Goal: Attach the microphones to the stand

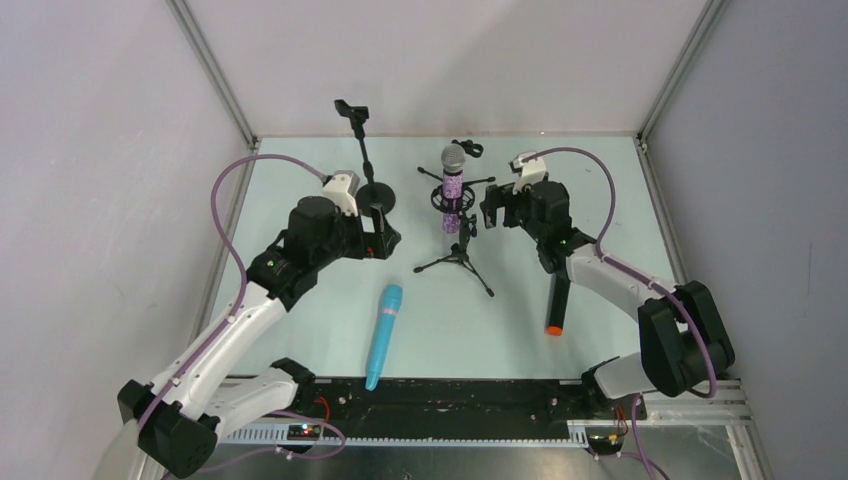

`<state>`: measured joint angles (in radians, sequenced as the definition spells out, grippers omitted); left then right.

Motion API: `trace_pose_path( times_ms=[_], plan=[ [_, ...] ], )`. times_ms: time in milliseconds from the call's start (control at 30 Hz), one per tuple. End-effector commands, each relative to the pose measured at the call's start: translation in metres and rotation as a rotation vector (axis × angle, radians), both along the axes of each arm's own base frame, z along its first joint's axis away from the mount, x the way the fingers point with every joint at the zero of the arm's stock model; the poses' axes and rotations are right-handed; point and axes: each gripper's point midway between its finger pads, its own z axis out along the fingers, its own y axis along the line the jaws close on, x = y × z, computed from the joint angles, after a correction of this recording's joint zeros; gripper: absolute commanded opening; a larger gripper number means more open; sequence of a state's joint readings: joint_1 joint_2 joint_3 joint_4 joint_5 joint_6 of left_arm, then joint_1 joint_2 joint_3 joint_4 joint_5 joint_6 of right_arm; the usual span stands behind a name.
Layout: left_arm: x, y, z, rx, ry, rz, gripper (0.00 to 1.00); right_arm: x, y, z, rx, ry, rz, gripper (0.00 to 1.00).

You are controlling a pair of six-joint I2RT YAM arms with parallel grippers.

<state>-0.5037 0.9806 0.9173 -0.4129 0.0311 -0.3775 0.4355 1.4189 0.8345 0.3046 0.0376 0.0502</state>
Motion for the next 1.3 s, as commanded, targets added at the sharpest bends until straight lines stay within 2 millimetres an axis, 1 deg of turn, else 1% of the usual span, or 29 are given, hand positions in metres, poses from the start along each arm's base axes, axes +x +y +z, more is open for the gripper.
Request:
trace_pose_path(
  times_ms=[0,200,367,533,667,767,900,933,1067,1167,1200,1267],
  plan=[
    [0.000,-0.003,0.010,-0.030,-0.027,-0.001,1.00,0.009,0.008,0.020,0.003,-0.057,0.006,0.96],
    [0.000,-0.003,0.008,-0.029,-0.023,0.000,1.00,0.007,0.008,0.023,-0.008,-0.067,0.019,0.98],
    [0.000,-0.003,0.008,-0.030,-0.024,0.002,1.00,0.004,-0.001,0.026,-0.028,-0.062,-0.009,0.99],
    [0.000,-0.002,0.009,-0.029,-0.029,0.006,1.00,-0.002,-0.015,0.037,-0.052,-0.071,-0.034,0.99],
    [0.001,-0.001,0.008,-0.026,-0.027,0.010,1.00,-0.009,-0.028,0.054,-0.038,-0.092,-0.045,0.99],
    [0.001,-0.001,0.007,-0.025,-0.025,0.009,1.00,-0.017,-0.032,0.070,-0.021,-0.115,-0.037,0.99],
    [0.000,-0.002,0.005,-0.025,-0.020,0.008,1.00,-0.029,-0.030,0.089,0.013,-0.148,-0.009,0.99],
    [0.000,-0.002,0.005,-0.024,-0.020,0.007,1.00,-0.034,-0.027,0.095,0.033,-0.156,0.016,0.99],
    [0.000,0.001,0.001,-0.020,-0.015,0.025,1.00,-0.047,-0.018,0.110,0.095,-0.166,0.068,0.99],
    [-0.001,0.003,-0.005,-0.015,-0.003,0.030,1.00,-0.056,-0.010,0.116,0.136,-0.160,0.098,0.99],
    [0.001,0.007,-0.009,-0.001,-0.001,0.053,1.00,-0.058,-0.008,0.117,0.153,-0.154,0.104,0.99],
    [0.001,0.010,-0.016,0.014,0.009,0.071,1.00,-0.062,-0.002,0.115,0.170,-0.135,0.124,0.98]
  ],
)
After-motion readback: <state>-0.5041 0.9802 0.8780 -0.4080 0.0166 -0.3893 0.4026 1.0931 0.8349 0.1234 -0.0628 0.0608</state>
